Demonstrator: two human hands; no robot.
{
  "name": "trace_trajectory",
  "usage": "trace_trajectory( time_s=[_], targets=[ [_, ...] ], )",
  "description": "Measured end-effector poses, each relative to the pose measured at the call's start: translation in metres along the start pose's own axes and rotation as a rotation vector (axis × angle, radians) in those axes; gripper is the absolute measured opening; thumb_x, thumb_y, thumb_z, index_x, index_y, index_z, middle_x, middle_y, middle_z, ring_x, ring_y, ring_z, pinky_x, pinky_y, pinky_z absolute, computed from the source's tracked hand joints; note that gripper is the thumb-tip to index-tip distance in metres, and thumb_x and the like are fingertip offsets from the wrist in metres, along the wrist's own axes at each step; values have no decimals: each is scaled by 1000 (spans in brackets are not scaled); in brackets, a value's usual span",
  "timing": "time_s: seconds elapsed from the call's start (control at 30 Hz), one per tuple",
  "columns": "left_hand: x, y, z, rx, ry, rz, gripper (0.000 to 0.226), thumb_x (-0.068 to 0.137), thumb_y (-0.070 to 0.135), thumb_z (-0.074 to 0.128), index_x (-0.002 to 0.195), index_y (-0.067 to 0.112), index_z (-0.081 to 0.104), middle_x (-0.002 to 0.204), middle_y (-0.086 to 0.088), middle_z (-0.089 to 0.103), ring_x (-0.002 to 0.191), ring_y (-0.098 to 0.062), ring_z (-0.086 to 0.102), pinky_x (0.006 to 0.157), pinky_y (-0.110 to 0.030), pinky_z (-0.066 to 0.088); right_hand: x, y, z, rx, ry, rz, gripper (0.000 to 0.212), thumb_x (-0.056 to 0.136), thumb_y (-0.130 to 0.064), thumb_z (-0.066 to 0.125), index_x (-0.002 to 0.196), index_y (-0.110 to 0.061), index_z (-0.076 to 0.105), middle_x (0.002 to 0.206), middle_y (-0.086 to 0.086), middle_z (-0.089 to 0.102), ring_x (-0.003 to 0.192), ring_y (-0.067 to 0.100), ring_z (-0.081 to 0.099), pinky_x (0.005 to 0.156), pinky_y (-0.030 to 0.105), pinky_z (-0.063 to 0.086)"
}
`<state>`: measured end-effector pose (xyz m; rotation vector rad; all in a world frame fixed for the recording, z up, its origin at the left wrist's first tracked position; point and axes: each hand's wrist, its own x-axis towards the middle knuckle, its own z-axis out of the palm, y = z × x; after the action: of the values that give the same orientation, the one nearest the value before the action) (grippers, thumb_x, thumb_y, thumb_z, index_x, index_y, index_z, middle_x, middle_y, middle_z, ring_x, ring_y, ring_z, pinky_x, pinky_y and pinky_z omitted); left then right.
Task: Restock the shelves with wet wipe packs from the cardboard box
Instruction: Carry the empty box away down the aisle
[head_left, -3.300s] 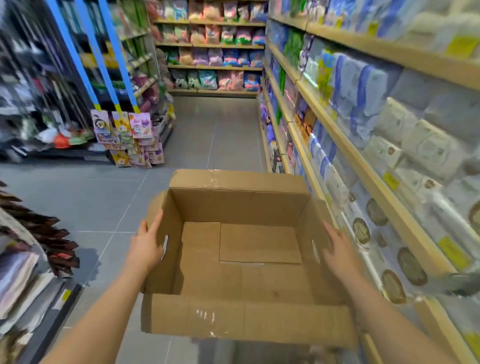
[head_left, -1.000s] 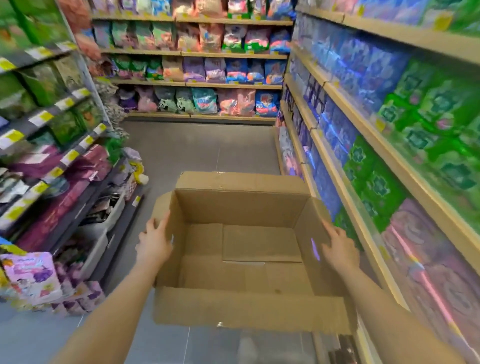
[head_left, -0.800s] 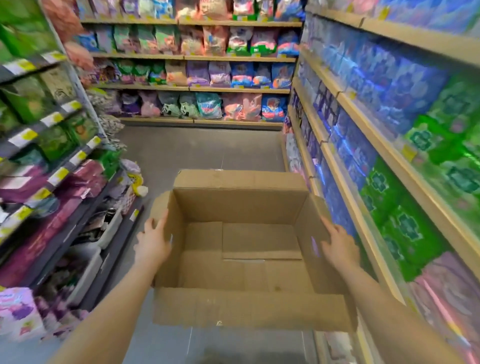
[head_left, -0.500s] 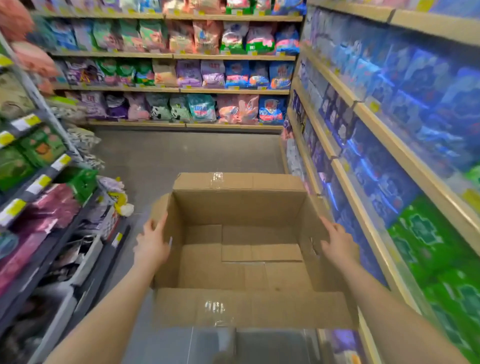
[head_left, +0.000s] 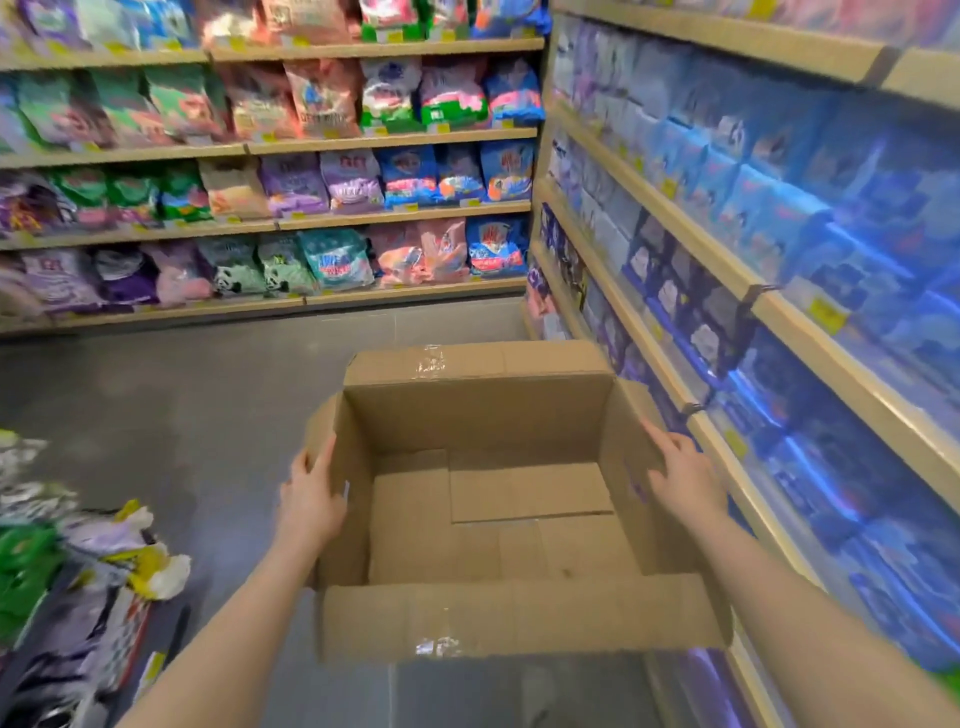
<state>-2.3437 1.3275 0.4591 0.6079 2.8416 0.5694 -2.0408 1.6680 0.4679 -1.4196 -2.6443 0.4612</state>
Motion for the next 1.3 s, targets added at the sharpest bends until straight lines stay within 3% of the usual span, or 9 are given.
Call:
trace_trajectory(
  time_s=[0.17, 0.37, 0.63, 0.83, 1.1, 1.3],
  targets=[
    [111, 46, 19, -38, 24, 8, 77, 88, 9, 52, 149, 38, 14, 152, -13, 20, 123, -44, 38, 98, -53, 41, 120, -18, 10, 5, 8, -18, 75, 87, -15, 53, 146, -45, 17, 143, 1, 38, 112, 30, 51, 84, 44, 50],
    [232, 90, 18, -70, 35, -54, 79, 88, 8, 54, 148, 40, 15, 152, -10, 19, 127, -43, 36, 100, -56, 40, 264, -54, 8, 23, -1, -72, 74, 87, -15, 56, 147, -41, 20, 142, 4, 42, 117, 30, 49, 95, 42, 46],
    [394, 117, 18, -107, 14, -79, 87, 83, 7, 59, 144, 47, 12, 150, -6, 23, 115, -37, 50, 88, -53, 51, 430, -109, 18, 15, -44, -123, 72, 88, -16, 54, 147, -39, 20, 142, 5, 41, 113, 32, 52, 91, 41, 47],
    [543, 139, 34, -85, -19, -80, 81, 87, 10, 57, 147, 43, 13, 152, -10, 21, 127, -41, 39, 100, -55, 41, 565, -157, 49, -24, -81, -63, 72, 88, -18, 58, 147, -39, 21, 145, 6, 39, 118, 33, 50, 95, 43, 46],
    [748, 179, 31, -93, -108, -88, 87, 84, 3, 60, 146, 43, 13, 152, -9, 21, 126, -40, 41, 94, -53, 48, 730, -223, 66, -17, -90, 27, 71, 89, -18, 56, 146, -39, 21, 145, 6, 38, 114, 32, 52, 88, 44, 49],
    [876, 209, 62, -107, -135, -80, 85, 85, 3, 60, 148, 39, 16, 154, -11, 20, 132, -39, 37, 100, -53, 43, 856, -245, 91, -37, -119, 59, 70, 87, -22, 58, 146, -36, 23, 143, 7, 39, 114, 34, 52, 88, 45, 50]
  ],
)
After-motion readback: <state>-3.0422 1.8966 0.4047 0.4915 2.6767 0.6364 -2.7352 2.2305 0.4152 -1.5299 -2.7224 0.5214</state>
